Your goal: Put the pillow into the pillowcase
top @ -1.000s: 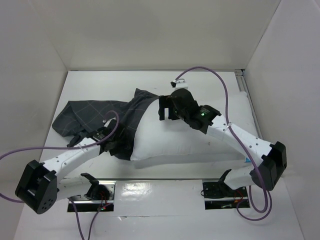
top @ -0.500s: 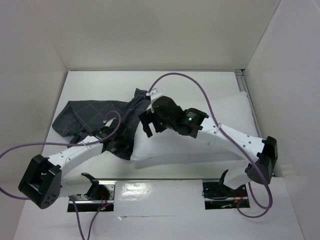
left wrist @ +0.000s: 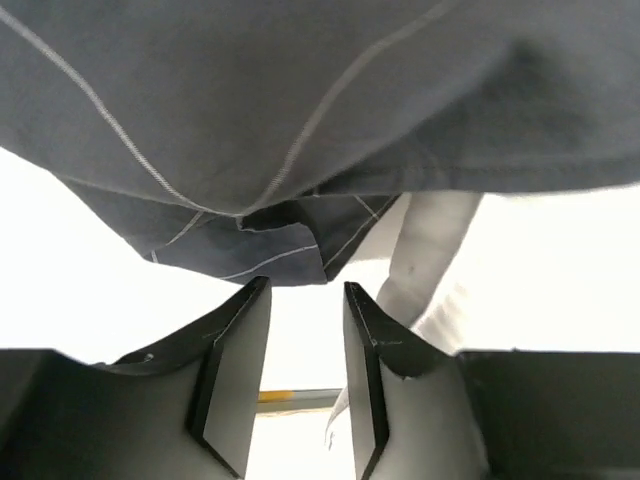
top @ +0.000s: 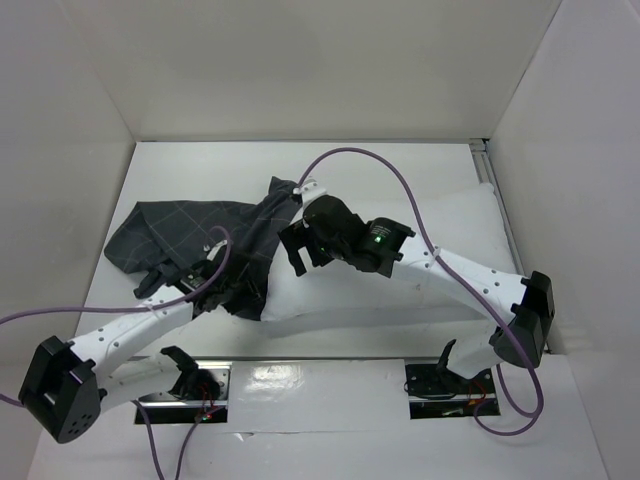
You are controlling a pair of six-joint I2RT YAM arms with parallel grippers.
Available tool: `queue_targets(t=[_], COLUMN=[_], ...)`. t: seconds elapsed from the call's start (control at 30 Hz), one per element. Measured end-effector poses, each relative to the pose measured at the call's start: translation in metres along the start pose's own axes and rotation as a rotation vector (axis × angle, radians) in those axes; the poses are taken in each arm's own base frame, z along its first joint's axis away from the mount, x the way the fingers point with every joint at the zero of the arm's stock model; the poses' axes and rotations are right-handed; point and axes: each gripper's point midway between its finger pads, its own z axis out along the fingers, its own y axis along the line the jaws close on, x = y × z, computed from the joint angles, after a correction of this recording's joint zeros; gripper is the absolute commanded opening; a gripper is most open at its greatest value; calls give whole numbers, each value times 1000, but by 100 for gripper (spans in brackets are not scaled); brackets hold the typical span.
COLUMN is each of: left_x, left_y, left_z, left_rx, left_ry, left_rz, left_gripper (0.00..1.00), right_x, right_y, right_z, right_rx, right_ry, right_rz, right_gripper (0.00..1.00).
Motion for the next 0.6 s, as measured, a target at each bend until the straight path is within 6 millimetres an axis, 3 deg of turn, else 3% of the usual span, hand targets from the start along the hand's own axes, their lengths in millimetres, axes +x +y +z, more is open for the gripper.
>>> queue_targets(t=[0.23,0.43,0.6], left_x=[9,3,-7], left_y=[13,21,30], left_z=[19,24,28], left_rx=[-102,-143,-158], left_ry=[45,7,-26], left_rz=[-43,-81,-116], left_gripper=[61,62,55], right_x=[0,5,4], right_y=[-1,-7,-8], right_z=[0,0,-1], right_rx=[7,28,33], right_ry=[-1,5,1], right_rz=[11,14,15], right_gripper=[100,100,100])
